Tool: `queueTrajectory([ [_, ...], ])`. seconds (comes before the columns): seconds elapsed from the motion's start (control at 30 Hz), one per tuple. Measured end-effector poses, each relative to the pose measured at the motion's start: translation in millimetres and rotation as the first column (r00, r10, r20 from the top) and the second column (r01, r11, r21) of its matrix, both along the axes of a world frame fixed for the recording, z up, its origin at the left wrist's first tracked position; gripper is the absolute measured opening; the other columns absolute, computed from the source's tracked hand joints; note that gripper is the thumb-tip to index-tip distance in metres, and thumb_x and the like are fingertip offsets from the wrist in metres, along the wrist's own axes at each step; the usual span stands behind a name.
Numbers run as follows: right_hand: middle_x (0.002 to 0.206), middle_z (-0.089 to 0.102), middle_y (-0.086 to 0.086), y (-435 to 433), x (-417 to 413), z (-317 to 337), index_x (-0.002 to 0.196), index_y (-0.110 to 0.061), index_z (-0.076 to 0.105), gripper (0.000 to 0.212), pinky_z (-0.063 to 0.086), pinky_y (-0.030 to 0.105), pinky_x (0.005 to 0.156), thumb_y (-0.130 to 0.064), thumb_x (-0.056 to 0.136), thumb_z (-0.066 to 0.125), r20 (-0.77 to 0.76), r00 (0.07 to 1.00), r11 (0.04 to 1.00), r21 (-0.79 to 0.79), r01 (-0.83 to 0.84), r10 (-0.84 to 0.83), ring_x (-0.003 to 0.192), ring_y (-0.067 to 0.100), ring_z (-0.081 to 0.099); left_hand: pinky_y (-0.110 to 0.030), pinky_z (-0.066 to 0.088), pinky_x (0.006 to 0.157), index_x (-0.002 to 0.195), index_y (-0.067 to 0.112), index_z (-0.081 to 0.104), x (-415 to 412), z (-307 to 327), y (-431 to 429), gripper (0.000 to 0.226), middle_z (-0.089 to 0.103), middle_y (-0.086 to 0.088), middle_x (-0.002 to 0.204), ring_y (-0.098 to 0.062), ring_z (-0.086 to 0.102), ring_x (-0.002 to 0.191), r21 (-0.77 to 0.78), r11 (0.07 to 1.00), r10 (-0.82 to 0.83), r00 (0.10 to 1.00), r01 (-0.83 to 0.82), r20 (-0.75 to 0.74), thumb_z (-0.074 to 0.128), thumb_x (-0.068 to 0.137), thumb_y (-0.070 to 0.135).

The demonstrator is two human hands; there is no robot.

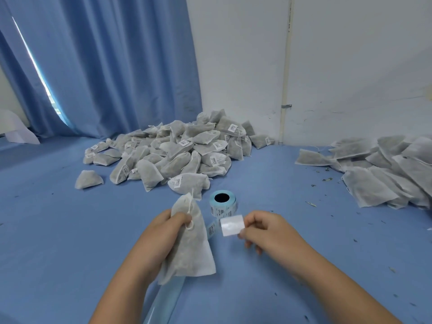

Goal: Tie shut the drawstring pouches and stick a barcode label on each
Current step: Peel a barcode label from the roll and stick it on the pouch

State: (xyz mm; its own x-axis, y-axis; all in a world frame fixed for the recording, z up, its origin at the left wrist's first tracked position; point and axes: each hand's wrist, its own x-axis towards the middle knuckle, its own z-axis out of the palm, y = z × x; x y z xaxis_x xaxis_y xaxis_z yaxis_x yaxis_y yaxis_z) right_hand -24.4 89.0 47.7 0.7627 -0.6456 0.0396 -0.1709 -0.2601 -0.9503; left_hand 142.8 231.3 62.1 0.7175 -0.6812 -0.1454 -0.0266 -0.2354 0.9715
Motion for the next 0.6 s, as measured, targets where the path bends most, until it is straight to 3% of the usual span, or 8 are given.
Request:
queueTrajectory([
  [0.13,0.074,0.07,0.006,-3.1,-30.2,29.5,0.073,-0.02,0.072,0.014,0.048,0.024,0.055,-0.008,0.076,0.064,0.397,0.918,0.985,0.156,-0.079,0.011,0.066,0.018,0.063,-0.034,0.051,0.075,0.084,0.029,0.071,-26.6,6.8,-29.7,0.018,0.075,0.0,0.087,-0.019,0.07,0.081,-0.074,0.982,-0.172,0.985,0.172,0.018,0.063,0.071,0.039],
  [0.23,0.077,0.071,0.007,-10.2,-48.9,41.5,0.079,-0.019,0.074,0.017,0.049,0.023,0.056,-0.01,0.074,0.06,0.557,0.829,0.977,0.152,-0.152,0.042,0.071,0.022,0.067,-0.034,0.051,0.082,0.094,0.033,0.07,-52.0,2.9,-64.1,0.028,0.075,0.004,0.095,-0.015,0.069,0.09,-0.046,0.952,-0.301,0.952,0.303,0.047,0.059,0.07,0.042],
  [0.33,0.079,0.071,0.011,-25.4,-62.7,38.6,0.083,-0.013,0.071,0.016,0.052,0.026,0.062,-0.006,0.075,0.058,0.571,0.821,0.989,0.131,-0.07,-0.018,0.076,0.027,0.066,-0.035,0.049,0.088,0.096,0.027,0.068,-77.0,-8.6,-100.6,0.028,0.073,0.004,0.099,-0.016,0.066,0.096,-0.012,0.899,-0.435,0.897,0.437,0.078,0.059,0.077,0.044],
  [0.43,0.087,0.071,0.019,-46.1,-78.5,21.6,0.091,0.0,0.066,0.014,0.057,0.029,0.072,0.006,0.084,0.056,0.495,0.854,0.983,0.154,0.096,-0.161,0.08,0.025,0.069,-0.029,0.05,0.083,0.095,0.021,0.07,-99.9,-21.5,-130.8,0.025,0.074,0.005,0.095,-0.011,0.067,0.091,0.0,0.838,-0.545,0.838,0.545,0.033,0.061,0.083,0.042],
  [0.53,0.091,0.074,0.013,-63.6,-96.9,3.0,0.094,-0.005,0.068,0.022,0.057,0.03,0.082,0.009,0.087,0.051,0.399,0.875,0.96,0.171,0.222,-0.273,0.085,0.025,0.071,-0.029,0.047,0.077,0.087,0.026,0.07,-113.7,-32.1,-153.1,0.017,0.071,0.003,0.086,-0.009,0.065,0.08,0.063,0.764,-0.643,0.766,0.642,0.001,0.059,0.077,0.033],
  [0.6,0.091,0.075,0.01,-72.6,-107.6,-6.3,0.093,-0.008,0.069,0.023,0.057,0.028,0.081,0.006,0.087,0.052,0.368,0.864,0.937,0.201,0.286,-0.343,0.084,0.022,0.072,-0.027,0.048,0.074,0.094,0.024,0.069,-118.7,-37.8,-163.3,0.019,0.069,0.003,0.084,-0.01,0.065,0.08,0.05,0.699,-0.71,0.7,0.714,-0.076,0.062,0.076,0.027],
])
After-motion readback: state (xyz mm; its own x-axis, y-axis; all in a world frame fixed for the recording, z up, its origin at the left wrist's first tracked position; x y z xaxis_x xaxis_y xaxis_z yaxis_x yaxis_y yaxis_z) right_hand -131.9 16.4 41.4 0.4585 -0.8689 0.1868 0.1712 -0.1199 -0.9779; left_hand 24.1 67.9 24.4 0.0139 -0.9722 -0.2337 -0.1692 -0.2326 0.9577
